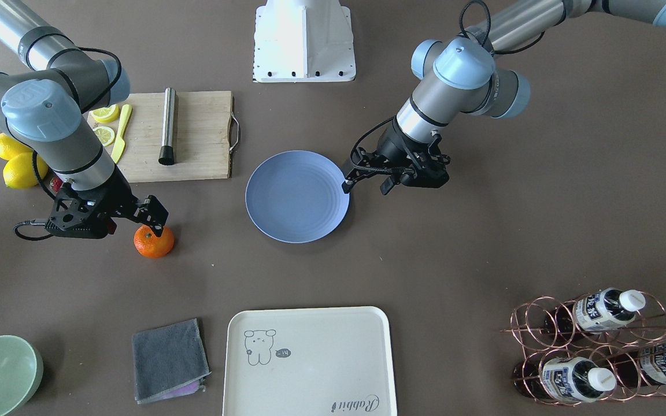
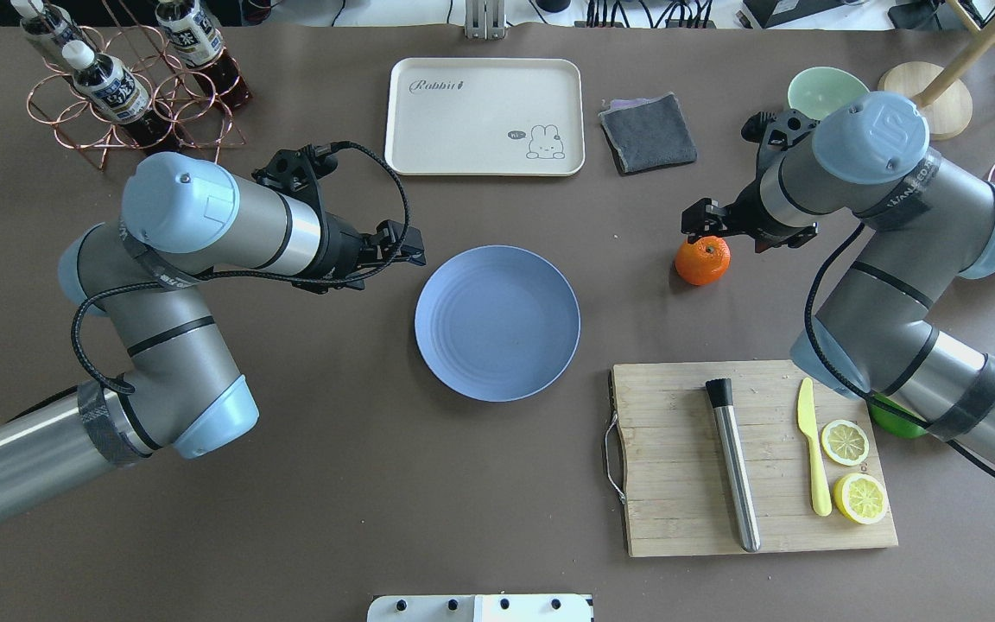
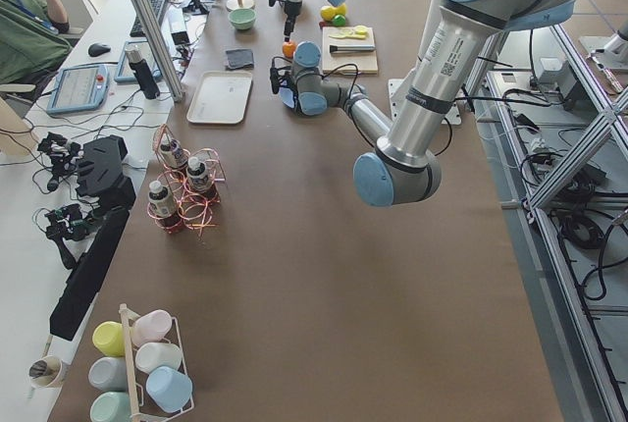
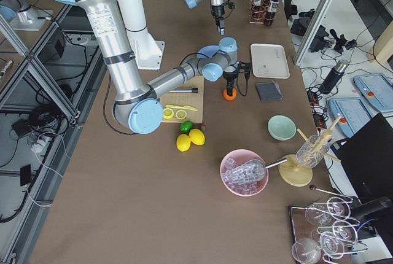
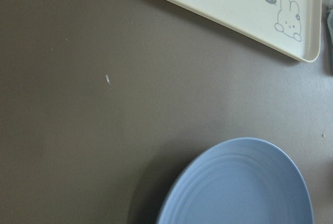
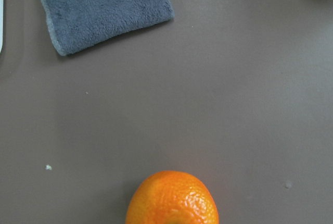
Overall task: Pick orange to plate
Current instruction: 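Lower the right gripper onto the orange and close it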
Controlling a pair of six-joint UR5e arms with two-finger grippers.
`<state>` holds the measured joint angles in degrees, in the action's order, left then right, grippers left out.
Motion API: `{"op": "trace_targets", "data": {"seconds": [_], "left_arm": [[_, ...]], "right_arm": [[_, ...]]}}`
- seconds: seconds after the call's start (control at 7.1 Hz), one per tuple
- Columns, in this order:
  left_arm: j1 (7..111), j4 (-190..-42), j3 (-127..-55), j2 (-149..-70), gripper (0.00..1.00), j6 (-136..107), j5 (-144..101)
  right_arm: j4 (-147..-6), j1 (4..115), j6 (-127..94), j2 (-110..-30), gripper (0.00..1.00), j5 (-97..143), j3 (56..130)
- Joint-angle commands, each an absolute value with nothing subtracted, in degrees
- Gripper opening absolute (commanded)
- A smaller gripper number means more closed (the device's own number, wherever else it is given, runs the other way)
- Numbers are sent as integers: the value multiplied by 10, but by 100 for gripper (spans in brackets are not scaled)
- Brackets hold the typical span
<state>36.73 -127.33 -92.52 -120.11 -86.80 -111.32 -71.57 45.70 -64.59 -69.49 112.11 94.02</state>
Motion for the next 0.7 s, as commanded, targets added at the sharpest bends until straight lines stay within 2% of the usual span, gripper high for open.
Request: {"op": "trace_targets", "data": {"seconds": [0.0,0.56], "left_arm": [[372,-1273,-933,-1198,98,-868,-1114],[371,-1274,-936,-1190,98,-868,-1114]], "right_arm": [[-713,438,-644,-694,100,1102,922],[-713,422,-644,-671,99,1071,891]]}}
